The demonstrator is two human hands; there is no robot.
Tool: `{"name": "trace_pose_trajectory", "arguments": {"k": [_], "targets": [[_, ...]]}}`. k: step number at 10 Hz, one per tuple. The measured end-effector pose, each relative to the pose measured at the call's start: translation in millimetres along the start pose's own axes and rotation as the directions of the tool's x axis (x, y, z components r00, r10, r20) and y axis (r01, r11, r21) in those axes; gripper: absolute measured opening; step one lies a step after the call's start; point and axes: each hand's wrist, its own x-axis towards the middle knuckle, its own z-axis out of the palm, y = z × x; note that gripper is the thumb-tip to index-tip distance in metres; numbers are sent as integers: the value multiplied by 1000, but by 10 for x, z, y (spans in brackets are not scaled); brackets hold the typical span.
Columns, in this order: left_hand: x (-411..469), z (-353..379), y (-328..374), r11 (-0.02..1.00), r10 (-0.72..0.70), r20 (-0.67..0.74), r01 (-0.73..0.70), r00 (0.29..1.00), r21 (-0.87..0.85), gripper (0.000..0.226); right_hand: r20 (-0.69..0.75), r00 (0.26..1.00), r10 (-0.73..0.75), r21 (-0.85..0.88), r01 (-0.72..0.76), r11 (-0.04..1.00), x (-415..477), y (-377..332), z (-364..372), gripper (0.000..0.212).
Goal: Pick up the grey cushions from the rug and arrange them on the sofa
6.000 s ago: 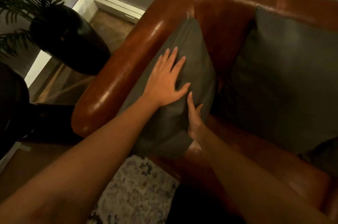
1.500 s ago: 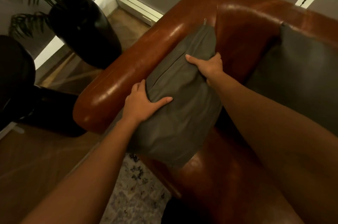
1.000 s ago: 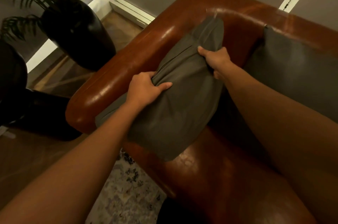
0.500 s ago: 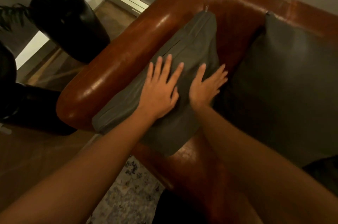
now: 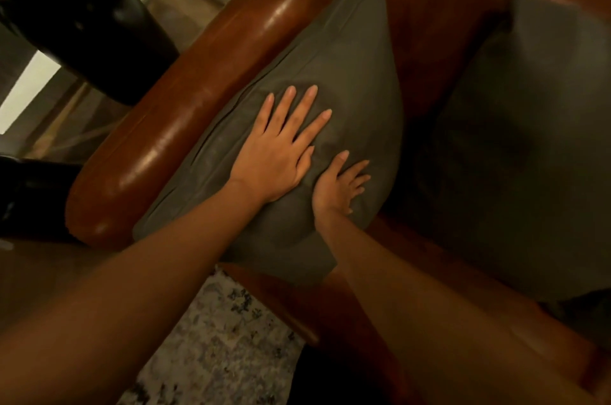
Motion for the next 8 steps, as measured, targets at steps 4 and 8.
{"name": "trace_pose_trajectory", "arguments": {"k": [4,8], "targets": [[-3,-75,123,1000,-18,3,18,1000,-3,54,85,993,-83,2,83,997,-58,42,-268,64],[-143,-579,456,992,-87,211,104,974,-71,57,47,937,-347,-157,350,923,-430,242,-1369,63]]}}
